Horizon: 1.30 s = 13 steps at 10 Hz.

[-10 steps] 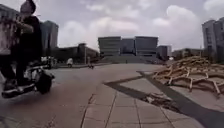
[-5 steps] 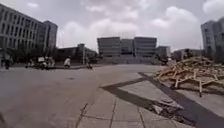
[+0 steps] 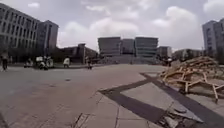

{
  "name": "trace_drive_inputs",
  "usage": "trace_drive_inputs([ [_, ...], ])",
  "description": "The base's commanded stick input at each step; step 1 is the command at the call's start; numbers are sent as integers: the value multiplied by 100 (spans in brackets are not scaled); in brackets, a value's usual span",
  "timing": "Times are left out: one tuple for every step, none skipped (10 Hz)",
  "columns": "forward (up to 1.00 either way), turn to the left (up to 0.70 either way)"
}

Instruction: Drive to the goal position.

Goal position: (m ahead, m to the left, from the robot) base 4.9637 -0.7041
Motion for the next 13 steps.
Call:
trace_drive_inputs([
  [70,0],
  [70,0],
  [70,0],
  [70,0],
  [70,0],
  [70,0],
  [70,0],
  [70,-9],
  [70,-14],
  [70,-14],
  [70,-14],
  [70,-14],
  [70,-14],
])
